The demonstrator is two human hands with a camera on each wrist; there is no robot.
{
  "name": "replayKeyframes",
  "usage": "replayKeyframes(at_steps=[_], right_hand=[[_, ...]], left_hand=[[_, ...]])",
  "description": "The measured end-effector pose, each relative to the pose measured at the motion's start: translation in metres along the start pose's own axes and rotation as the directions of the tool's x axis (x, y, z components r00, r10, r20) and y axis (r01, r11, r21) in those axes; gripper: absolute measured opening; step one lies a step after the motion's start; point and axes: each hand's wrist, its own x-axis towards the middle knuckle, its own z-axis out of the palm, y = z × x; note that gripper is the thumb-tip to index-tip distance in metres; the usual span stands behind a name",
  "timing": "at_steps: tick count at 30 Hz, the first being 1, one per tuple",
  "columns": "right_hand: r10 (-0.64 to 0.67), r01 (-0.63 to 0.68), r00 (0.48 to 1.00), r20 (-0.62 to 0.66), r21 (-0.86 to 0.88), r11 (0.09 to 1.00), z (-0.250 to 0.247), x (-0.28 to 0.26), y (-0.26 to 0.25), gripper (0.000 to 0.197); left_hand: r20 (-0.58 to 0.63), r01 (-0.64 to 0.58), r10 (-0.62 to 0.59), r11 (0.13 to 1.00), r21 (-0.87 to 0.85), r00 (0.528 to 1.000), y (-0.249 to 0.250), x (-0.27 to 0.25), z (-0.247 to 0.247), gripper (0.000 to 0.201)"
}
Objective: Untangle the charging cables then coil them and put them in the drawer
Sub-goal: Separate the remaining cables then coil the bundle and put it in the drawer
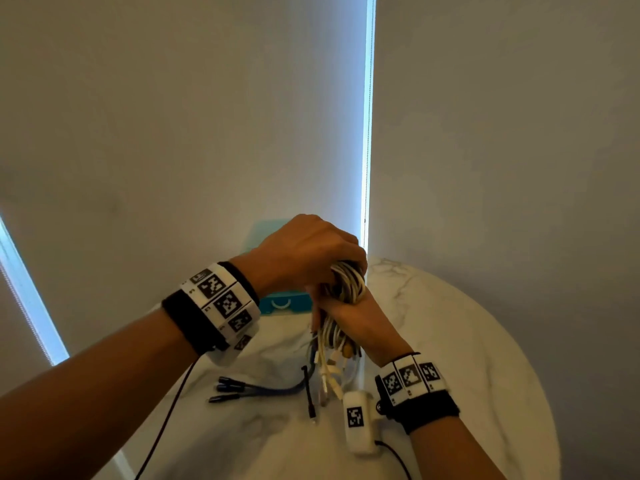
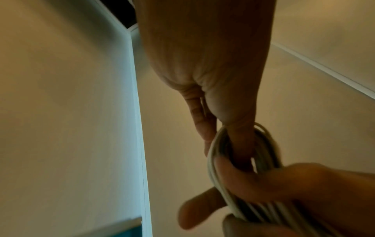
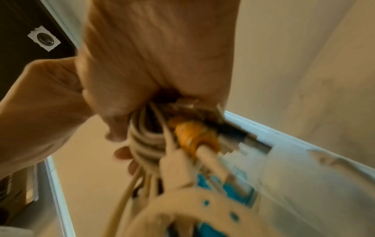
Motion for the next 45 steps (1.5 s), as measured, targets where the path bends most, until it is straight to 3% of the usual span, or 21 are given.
replayKeyframes(at_steps=[1,3,5,7,8,10,13,17,20,22,25,28,31,34,37,40,43,45], right_hand=[[0.022,-0.025,0.998,-0.063,-0.049,0.998,-0.001,0.001,0.001,0.037],[0.048,-0.051,0.985,-0.168,-0.012,0.999,0.000,0.004,0.006,0.038],[0.080,-0.044,0.962,-0.260,0.143,0.989,-0.003,0.007,0.015,0.029],[0.113,-0.023,0.956,-0.270,0.318,0.948,-0.009,0.007,0.016,0.011],[0.114,-0.012,0.963,-0.243,0.387,0.922,-0.011,0.006,0.016,0.008],[0.117,-0.017,0.977,-0.180,0.481,0.877,-0.012,0.004,0.012,0.011],[0.084,0.014,0.982,-0.170,0.507,0.862,-0.013,0.006,0.007,0.022],[0.037,0.048,0.981,-0.191,0.421,0.906,-0.025,0.007,0.010,0.018],[0.024,0.043,0.983,-0.183,0.351,0.935,-0.028,0.005,0.010,0.021],[-0.002,0.064,0.978,-0.206,0.293,0.954,-0.027,0.004,0.009,0.017],[-0.081,0.129,0.958,-0.275,0.161,0.979,-0.024,0.006,0.012,0.016],[-0.083,0.145,0.937,-0.340,0.158,0.977,-0.020,0.007,0.013,0.018],[-0.065,0.134,0.914,-0.401,0.146,0.980,-0.020,0.007,0.015,0.016],[-0.106,0.140,0.835,-0.540,0.023,0.990,-0.024,0.008,0.013,0.014],[-0.140,0.161,0.820,-0.556,-0.011,0.987,-0.026,0.008,0.010,0.010],[-0.176,0.123,0.844,-0.507,-0.137,0.983,-0.023,0.008,0.010,0.034],[-0.125,0.065,0.906,-0.404,-0.160,0.985,-0.023,0.009,0.013,0.082],[-0.088,0.018,0.959,-0.270,-0.249,0.968,-0.021,0.007,0.011,0.086]], left_hand=[[-0.036,0.073,-0.075,0.996,-0.058,0.997,-0.001,-0.002,0.007,0.034],[-0.075,0.226,-0.255,0.936,-0.270,0.964,0.000,-0.009,0.022,0.045],[-0.041,0.313,-0.414,0.748,-0.585,0.910,0.003,-0.016,0.035,0.064],[0.167,0.439,-0.503,0.490,-0.753,0.848,0.006,-0.024,0.047,0.095],[0.307,0.523,-0.484,0.412,-0.746,0.820,0.009,-0.029,0.053,0.111],[0.516,0.620,-0.346,0.374,-0.690,0.783,0.015,-0.036,0.065,0.122],[0.578,0.611,-0.212,0.379,-0.695,0.788,0.015,-0.043,0.080,0.097],[0.630,0.664,-0.211,0.221,-0.714,0.748,0.002,-0.053,0.085,0.045],[0.649,0.687,-0.226,0.247,-0.683,0.727,-0.003,-0.058,0.083,0.017],[0.645,0.701,-0.275,0.267,-0.661,0.713,-0.006,-0.060,0.085,0.021],[0.658,0.717,-0.291,0.205,-0.667,0.695,-0.008,-0.062,0.087,0.030],[0.656,0.734,-0.357,0.150,-0.662,0.665,0.000,-0.058,0.077,0.045],[0.646,0.771,-0.430,0.261,-0.581,0.631,0.011,-0.046,0.065,0.069],[0.535,0.752,-0.536,0.384,-0.535,0.654,0.018,-0.038,0.063,0.074],[0.359,0.733,-0.639,0.599,-0.322,0.680,0.021,-0.038,0.069,0.074],[0.246,0.656,-0.633,0.754,-0.016,0.734,0.024,-0.036,0.074,0.064],[0.221,0.574,-0.551,0.817,-0.053,0.805,0.017,-0.035,0.074,0.062],[0.239,0.549,-0.522,0.834,-0.057,0.819,0.009,-0.036,0.071,0.056]])
